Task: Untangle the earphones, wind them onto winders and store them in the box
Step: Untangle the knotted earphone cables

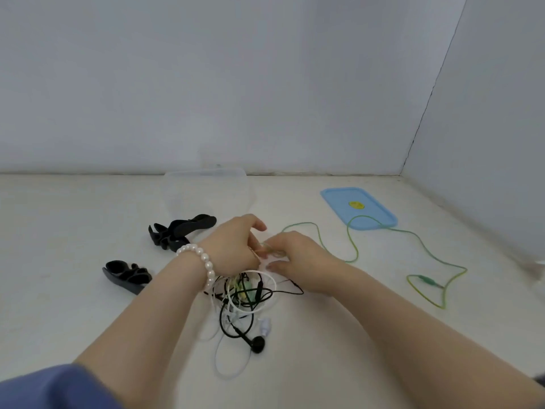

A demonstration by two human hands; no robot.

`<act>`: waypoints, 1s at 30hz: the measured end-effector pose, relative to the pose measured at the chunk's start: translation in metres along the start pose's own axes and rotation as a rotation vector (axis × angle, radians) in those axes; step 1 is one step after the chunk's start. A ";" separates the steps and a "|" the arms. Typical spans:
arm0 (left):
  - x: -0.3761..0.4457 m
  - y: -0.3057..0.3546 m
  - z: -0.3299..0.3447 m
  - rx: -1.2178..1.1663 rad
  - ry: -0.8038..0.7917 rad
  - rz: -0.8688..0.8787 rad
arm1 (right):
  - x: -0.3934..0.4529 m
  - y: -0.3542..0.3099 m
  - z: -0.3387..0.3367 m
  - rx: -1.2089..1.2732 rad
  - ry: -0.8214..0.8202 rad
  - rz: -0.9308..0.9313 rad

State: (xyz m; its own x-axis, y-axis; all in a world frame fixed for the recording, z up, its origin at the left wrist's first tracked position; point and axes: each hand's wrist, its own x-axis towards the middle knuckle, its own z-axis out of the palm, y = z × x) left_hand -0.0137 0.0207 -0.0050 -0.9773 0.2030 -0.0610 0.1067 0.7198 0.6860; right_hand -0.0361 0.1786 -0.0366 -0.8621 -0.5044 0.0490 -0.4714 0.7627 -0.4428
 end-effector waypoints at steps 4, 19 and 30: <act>-0.001 0.000 -0.006 -0.165 0.058 0.094 | -0.006 0.002 -0.023 0.290 0.145 0.039; -0.015 0.004 -0.024 -0.392 -0.144 0.237 | -0.039 0.034 -0.123 1.848 0.427 -0.139; -0.021 0.008 -0.041 -1.054 0.271 0.155 | -0.053 0.071 -0.137 2.091 0.739 -0.216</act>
State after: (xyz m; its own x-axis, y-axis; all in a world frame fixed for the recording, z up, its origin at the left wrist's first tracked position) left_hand 0.0004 -0.0049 0.0311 -0.9883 -0.0034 0.1526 0.1484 -0.2553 0.9554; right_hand -0.0491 0.3148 0.0517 -0.9726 0.0823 0.2176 -0.1656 -0.9020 -0.3986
